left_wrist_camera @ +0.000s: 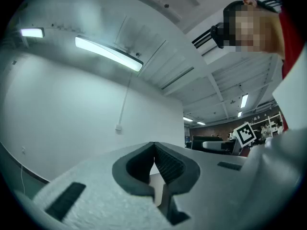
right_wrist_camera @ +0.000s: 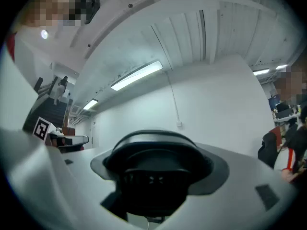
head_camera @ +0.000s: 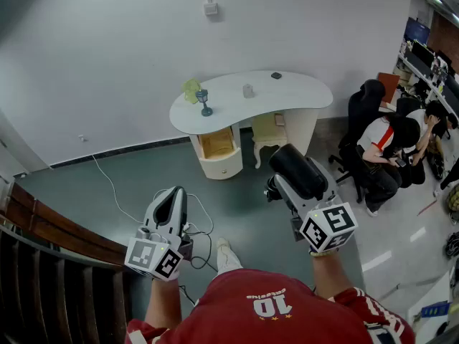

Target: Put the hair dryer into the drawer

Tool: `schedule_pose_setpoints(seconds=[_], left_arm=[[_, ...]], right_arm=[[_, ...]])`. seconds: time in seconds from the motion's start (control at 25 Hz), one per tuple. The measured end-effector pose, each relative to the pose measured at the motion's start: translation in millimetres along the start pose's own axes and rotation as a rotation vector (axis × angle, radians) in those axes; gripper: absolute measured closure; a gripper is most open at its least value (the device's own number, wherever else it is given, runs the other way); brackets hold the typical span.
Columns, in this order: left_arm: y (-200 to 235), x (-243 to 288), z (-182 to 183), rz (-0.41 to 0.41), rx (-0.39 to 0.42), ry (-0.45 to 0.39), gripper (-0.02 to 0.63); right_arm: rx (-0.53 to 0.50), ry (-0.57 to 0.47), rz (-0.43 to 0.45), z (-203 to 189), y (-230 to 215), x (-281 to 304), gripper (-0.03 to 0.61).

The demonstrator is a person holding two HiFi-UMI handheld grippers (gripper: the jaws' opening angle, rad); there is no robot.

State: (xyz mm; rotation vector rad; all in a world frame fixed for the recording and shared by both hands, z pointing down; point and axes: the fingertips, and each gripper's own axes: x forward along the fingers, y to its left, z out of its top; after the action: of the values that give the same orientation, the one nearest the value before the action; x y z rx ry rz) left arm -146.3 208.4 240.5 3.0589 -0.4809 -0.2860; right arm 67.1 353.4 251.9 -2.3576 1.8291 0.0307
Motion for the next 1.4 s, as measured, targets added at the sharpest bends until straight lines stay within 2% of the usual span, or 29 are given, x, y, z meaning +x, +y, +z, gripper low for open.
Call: schedule_pose_setpoints(seconds=[0.16,0.36,0.88,1.16,1.4], left_arm=[[3,-1,-4,0.019,-0.017,0.004,0.614],[6,-1,-7,0.046,-0.002,0.037,0.614],[11,3,-23,0.034,-0.008,0.070,0.614],[23,15,-34,0.030,-0.010,0.103,0.614],[57,34,-40,0.055,-0.014,0.121,0.614]], right_arm=[[-0.005,0.005,0.002,-2,1,-1,0.213],[-0.012,0.017,0.005,-2,1,0,0.213],[-0.010,0.027,0.057,-15,8,7,0.213],[-0.007,0.042,0.061,-24,3,29,0.213],[-0.020,0.070,0.094,-33,9,74,0.213]])
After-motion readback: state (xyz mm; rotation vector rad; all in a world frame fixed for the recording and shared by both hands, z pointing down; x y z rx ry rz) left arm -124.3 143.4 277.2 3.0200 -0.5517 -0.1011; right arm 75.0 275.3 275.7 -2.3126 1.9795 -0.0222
